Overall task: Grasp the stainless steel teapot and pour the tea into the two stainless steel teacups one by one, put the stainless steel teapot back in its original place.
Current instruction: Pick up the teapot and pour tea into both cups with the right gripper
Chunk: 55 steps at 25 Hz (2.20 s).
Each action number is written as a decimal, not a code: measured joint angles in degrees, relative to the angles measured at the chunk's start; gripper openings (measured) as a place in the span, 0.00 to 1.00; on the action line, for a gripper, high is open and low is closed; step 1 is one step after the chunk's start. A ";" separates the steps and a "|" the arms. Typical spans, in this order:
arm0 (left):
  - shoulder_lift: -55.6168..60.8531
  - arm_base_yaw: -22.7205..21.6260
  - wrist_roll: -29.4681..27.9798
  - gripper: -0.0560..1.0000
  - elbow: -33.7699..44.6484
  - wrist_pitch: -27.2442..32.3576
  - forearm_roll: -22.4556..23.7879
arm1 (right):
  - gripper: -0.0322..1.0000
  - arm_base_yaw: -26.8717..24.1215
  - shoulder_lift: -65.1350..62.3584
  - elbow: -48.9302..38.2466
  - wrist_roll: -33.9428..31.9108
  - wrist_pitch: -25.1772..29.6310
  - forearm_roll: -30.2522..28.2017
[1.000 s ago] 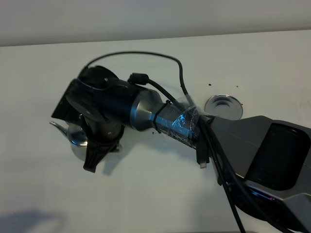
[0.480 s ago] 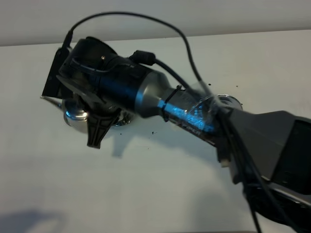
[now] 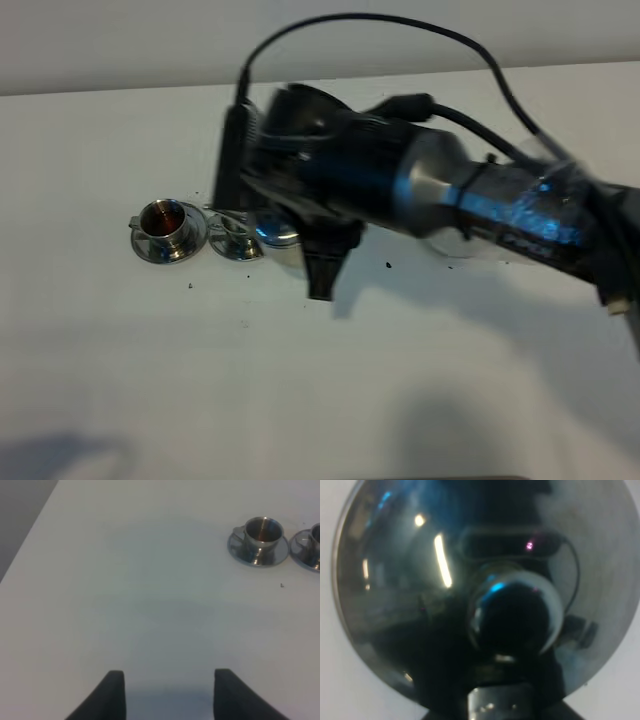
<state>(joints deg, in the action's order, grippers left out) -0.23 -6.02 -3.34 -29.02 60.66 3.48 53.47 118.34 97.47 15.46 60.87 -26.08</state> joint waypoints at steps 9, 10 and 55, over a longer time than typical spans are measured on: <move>0.00 0.00 0.14 0.46 0.00 0.00 0.00 | 0.21 -2.93 1.75 -7.68 0.00 -16.30 -14.19; 0.00 0.00 0.14 0.46 0.00 0.00 0.00 | 0.21 -2.93 2.17 -7.68 0.00 -16.78 -16.09; 0.00 0.00 -0.03 0.46 0.00 0.00 0.00 | 0.21 -4.05 10.18 -7.74 -2.83 -20.33 -57.11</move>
<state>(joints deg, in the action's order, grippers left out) -0.23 -6.02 -3.36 -29.02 60.66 3.48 49.42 128.52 89.73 12.63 40.54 -83.18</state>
